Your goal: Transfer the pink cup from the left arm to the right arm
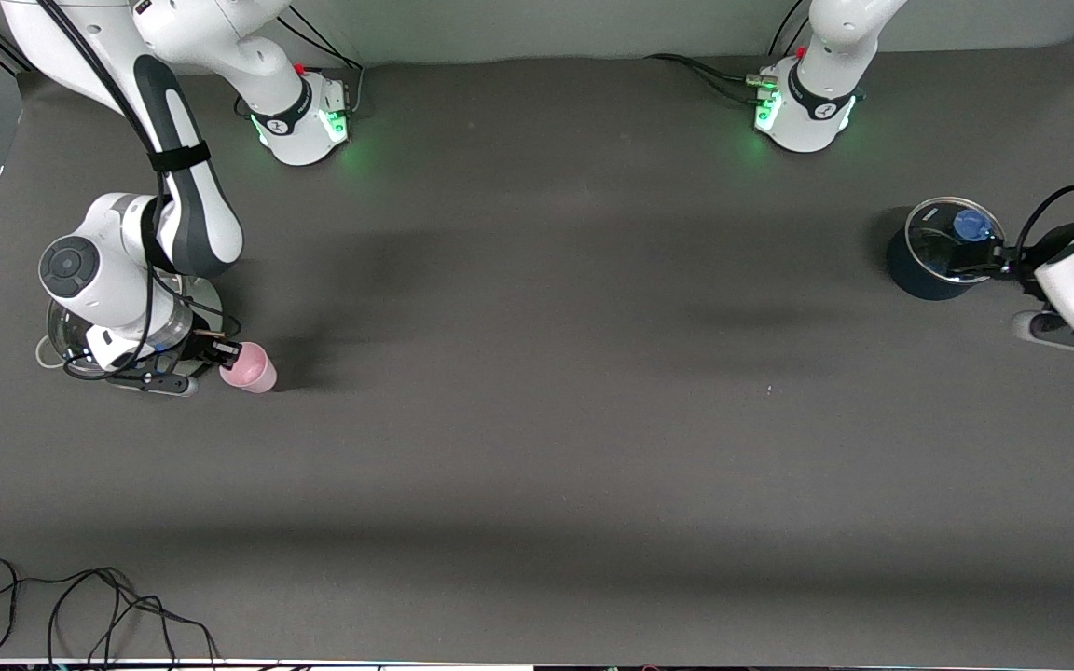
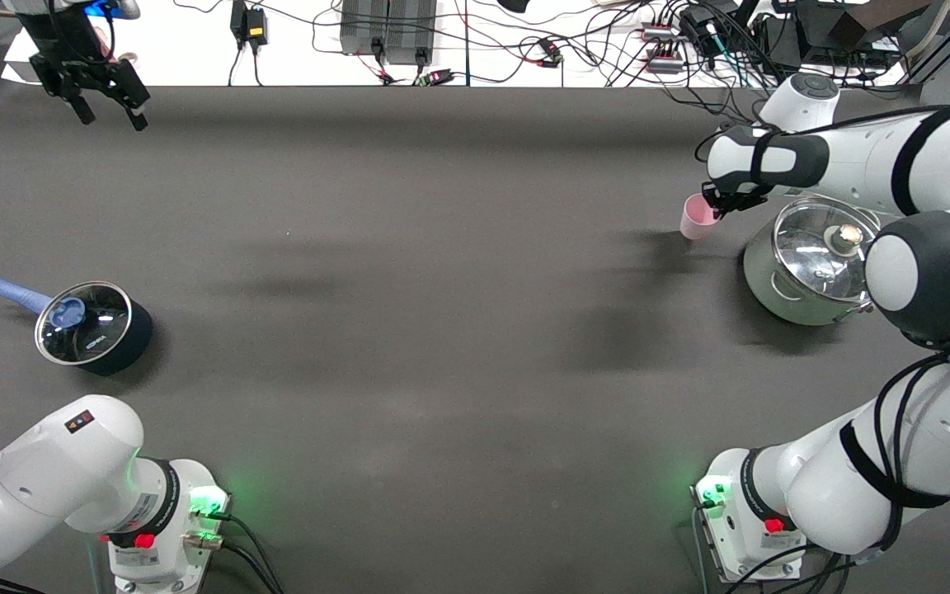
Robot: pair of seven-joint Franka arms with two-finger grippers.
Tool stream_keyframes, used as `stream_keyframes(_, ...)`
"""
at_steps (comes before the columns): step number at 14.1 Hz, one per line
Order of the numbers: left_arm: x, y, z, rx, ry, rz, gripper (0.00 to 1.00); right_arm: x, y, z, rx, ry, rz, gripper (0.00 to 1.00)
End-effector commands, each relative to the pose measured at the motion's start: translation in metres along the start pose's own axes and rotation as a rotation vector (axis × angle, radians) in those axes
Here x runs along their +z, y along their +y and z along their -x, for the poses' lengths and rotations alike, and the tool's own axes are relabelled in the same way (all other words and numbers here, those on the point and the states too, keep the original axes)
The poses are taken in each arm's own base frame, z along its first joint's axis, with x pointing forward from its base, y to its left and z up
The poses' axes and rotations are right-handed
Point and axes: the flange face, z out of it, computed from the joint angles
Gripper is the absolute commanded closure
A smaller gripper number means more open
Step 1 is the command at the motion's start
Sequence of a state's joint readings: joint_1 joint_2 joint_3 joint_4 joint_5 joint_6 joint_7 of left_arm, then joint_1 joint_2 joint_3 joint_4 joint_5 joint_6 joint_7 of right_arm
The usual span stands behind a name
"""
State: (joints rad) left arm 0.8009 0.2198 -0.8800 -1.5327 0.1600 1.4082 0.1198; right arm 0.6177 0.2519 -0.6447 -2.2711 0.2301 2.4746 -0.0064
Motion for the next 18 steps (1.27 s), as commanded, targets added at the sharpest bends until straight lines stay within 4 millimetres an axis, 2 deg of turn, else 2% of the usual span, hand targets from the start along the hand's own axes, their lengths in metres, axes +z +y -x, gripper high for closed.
stream_keyframes(1,0.001,0.005,0.015,-0.048,0.025,-0.084,0.00,0.019,-0.006,-0.002,-0.017,0.005,-0.063,1.00)
stream_keyframes(3,0.002,0.011,0.017,-0.062,0.045,-0.106,0.00,0.023,-0.018,0.001,-0.036,0.005,-0.062,1.00)
stream_keyframes(5,0.009,0.022,0.018,-0.089,0.068,-0.130,0.00,0.023,-0.017,0.000,-0.034,0.015,-0.058,1.00)
stream_keyframes(8,0.006,0.017,0.018,-0.098,0.075,-0.094,0.00,0.023,-0.017,-0.001,-0.036,0.017,-0.057,1.00)
stream_keyframes(10,-0.001,0.007,0.019,-0.104,0.090,-0.077,0.00,0.023,-0.017,-0.002,-0.036,0.018,-0.057,1.00)
stream_keyframes(12,-0.006,0.002,0.018,-0.118,0.107,-0.037,0.00,0.022,-0.018,-0.003,-0.038,0.021,-0.058,0.85)
stream_keyframes(14,-0.010,0.011,0.016,-0.114,0.116,-0.028,0.00,0.021,-0.018,-0.003,-0.037,0.022,-0.059,0.62)
stream_keyframes(18,-0.013,0.030,0.011,-0.093,0.131,-0.022,0.00,0.016,-0.022,-0.003,-0.047,0.028,-0.067,0.49)
